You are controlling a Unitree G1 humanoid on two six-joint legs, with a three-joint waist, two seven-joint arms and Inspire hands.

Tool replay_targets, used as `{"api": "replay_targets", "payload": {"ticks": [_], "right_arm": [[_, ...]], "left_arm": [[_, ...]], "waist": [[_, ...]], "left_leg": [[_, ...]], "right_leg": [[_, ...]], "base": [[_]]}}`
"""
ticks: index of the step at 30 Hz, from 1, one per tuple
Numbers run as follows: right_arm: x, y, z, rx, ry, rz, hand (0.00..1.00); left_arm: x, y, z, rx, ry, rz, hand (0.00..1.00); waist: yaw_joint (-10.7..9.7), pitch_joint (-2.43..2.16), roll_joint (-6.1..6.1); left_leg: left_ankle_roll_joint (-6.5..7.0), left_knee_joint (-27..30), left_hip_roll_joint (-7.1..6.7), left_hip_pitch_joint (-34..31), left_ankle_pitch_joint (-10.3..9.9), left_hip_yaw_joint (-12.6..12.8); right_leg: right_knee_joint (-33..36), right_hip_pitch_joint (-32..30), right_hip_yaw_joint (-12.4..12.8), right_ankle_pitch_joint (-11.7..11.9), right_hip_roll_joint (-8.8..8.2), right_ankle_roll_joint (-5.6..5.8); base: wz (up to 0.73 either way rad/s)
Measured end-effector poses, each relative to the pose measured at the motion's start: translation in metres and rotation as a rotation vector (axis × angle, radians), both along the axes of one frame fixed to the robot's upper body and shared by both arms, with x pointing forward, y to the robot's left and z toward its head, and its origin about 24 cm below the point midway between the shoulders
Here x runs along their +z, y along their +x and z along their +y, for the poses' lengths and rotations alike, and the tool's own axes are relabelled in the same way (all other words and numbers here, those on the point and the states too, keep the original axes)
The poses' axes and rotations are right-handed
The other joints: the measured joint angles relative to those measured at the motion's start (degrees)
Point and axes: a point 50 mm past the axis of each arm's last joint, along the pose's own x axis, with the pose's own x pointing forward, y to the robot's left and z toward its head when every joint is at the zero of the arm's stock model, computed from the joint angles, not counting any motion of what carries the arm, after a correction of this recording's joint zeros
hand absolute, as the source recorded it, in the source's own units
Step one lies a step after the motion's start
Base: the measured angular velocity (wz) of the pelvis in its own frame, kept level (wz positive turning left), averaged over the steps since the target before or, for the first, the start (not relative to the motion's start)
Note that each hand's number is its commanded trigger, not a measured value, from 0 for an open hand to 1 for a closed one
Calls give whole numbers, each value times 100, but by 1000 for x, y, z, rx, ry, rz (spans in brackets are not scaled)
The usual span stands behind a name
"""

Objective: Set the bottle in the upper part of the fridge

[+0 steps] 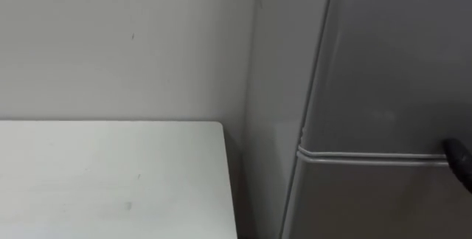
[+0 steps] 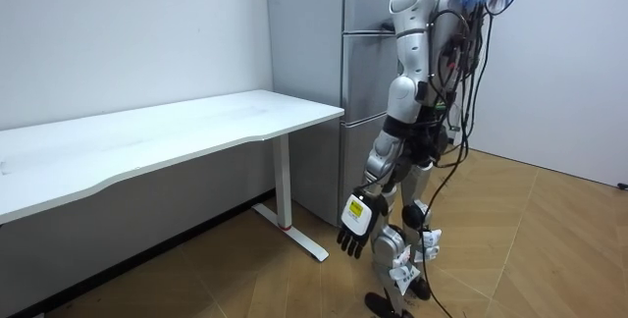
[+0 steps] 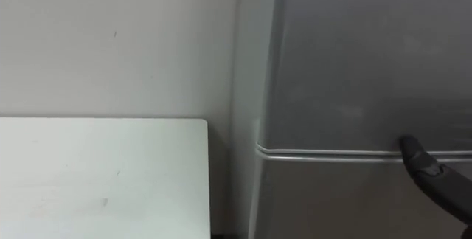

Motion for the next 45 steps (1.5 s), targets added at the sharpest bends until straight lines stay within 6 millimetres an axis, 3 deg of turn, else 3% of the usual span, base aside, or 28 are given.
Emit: {"api": "replay_targets", "payload": {"ticks": [15, 27, 38, 42, 43, 45], "right_arm": [[-2, -1, -8, -21, -37, 20, 0], [-3, -2, -17, -41, -48, 43, 0], [-6, -10, -42, -138, -53, 89, 0], [-7, -17, -62, -232, -48, 127, 0], [-7, -20, -67, -259, -42, 130, 0], [-7, -24, -73, -304, -31, 135, 0]], "left_arm": [[1, -1, 2, 9, 7, 0, 0], [2, -9, 6, 72, 19, -5, 0], [5, -15, 14, 153, 34, -15, 0], [7, -17, 18, 181, 48, -21, 0], [8, -18, 19, 188, 55, -24, 0], [9, -19, 21, 203, 67, -30, 0]], "waist": [[-34, -9, 31], [-136, -36, -13], [-164, -36, -49], [-199, -43, -63], [-221, -63, -91], [-251, -52, -117]], "left_leg": [[15, 87, -13, -100, 9, -130], [52, 88, -66, -108, 38, -245], [95, 87, -113, -85, 58, -302], [95, 59, -105, -92, 60, -300], [94, 53, -99, -93, 60, -298], [92, 42, -95, -95, 60, -291]], "right_leg": [[-105, 40, -131, 62, -11, 11], [-81, 76, -238, 59, -95, 34], [-180, 160, -222, 67, -104, 102], [-171, 167, -265, 67, -93, 102], [-173, 167, -282, 65, -94, 99], [-172, 169, -306, 57, -95, 91]], "base": [[3], [6], [5], [3], [4], [6]]}}
